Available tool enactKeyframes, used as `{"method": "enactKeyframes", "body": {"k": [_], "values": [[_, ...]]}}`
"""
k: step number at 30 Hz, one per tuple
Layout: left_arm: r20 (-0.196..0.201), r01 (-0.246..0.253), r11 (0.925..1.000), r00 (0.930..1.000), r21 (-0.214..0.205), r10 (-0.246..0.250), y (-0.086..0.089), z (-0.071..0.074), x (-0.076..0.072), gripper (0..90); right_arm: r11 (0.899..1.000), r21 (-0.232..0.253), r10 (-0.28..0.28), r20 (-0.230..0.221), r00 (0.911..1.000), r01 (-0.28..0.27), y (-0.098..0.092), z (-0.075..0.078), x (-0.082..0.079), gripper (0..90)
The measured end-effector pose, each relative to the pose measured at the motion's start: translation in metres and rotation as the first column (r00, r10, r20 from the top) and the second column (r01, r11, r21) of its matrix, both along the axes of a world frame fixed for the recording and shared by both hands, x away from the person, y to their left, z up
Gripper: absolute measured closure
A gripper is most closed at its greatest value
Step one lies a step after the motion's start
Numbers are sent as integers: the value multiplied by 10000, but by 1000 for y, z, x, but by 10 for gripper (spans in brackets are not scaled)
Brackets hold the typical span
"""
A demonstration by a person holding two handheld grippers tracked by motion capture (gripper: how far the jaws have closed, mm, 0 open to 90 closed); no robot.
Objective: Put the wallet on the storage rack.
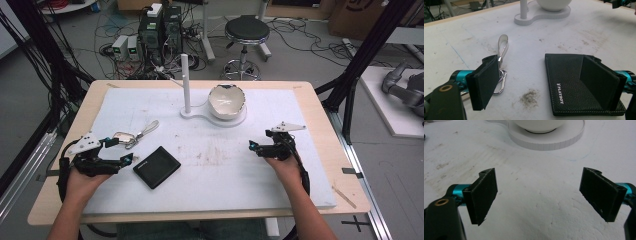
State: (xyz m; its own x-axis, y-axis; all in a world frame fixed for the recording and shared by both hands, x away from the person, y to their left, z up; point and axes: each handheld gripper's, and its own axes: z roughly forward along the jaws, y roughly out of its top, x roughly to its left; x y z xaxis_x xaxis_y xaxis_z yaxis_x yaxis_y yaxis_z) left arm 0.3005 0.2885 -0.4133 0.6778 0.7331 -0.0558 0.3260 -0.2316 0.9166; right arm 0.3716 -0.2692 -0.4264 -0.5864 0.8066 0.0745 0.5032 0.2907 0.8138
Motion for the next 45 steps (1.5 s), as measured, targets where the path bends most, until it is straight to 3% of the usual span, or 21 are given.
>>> {"method": "enactKeyframes", "body": {"k": [13,20,25,28,29,30,31,32,37,40,41,42,43,44,45], "values": [[-117,-203,9998,9997,0,203,7,-3,-7,168,9982,477,365,194,9991,-374,19,3,4,150],[-156,-549,9985,9984,19,549,19,-4,-21,168,9943,726,773,171,9969,-784,44,5,10,150],[-171,-702,9975,9974,70,703,26,-4,-31,168,9918,649,1088,204,9939,-1099,66,8,14,150],[-148,-813,9967,9966,62,814,30,-5,-38,168,9851,447,1657,132,9861,-1661,92,9,17,150],[-148,-813,9967,9966,62,814,30,-5,-38,168,9851,447,1657,132,9861,-1661,92,9,17,150],[-135,-857,9963,9962,65,858,31,-5,-41,168,9799,459,1937,140,9810,-1941,106,9,17,150],[-147,-893,9960,9959,56,894,32,-5,-43,168,9799,459,1937,140,9810,-1941,106,9,17,150],[-139,-899,9959,9958,54,900,33,-5,-44,168,9753,409,2166,134,9762,-2170,119,9,17,150],[-223,-953,9954,9952,125,956,35,-7,-50,168,9646,369,2611,45,9653,-2611,144,8,19,150],[-211,-963,9952,9951,154,966,36,-7,-52,168,9508,290,3086,-81,9511,-3083,167,5,19,150],[-211,-967,9952,9951,175,971,36,-7,-53,168,9508,290,3086,-81,9511,-3083,167,5,19,150],[-214,-985,9950,9949,177,989,36,-7,-53,168,9422,289,3342,-155,9424,-3337,178,2,18,150],[-218,-982,9950,9949,189,986,36,-7,-53,168,9422,289,3342,-155,9424,-3337,178,2,18,150],[-220,-962,9952,9951,189,966,36,-7,-54,168,9333,290,3587,-324,9329,-3579,188,-1,17,151],[-224,-969,9951,9950,183,973,37,-7,-54,168,9333,290,3587,-324,9329,-3579,188,-1,17,151]]}}
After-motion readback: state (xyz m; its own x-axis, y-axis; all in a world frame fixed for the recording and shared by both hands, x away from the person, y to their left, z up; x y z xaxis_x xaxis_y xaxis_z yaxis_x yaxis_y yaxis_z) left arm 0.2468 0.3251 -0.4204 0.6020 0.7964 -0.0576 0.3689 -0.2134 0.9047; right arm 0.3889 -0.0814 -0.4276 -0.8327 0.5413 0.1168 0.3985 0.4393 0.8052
